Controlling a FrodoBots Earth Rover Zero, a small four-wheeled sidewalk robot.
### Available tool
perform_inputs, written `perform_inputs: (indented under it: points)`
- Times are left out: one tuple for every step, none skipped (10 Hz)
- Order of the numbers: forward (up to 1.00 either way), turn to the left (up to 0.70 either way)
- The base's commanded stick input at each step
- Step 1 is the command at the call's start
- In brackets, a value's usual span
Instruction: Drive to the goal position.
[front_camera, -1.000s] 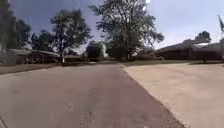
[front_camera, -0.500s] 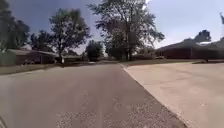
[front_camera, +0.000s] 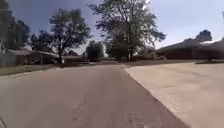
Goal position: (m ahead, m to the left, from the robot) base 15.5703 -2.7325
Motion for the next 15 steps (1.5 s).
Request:
perform_inputs:
  points:
    - [0.7, 0.0]
    - [0.7, 0.0]
    - [0.7, 0.0]
    - [0.7, 0.0]
    - [0.7, 0.0]
    - [0.7, 0.0]
    - [0.7, 0.0]
    - [0.7, 0.0]
    - [0.7, 0.0]
    - [0.7, 0.0]
    - [0.7, 0.0]
    - [0.7, 0.0]
    - [0.7, 0.0]
    - [0.7, 0.0]
    - [0.7, 0.35]
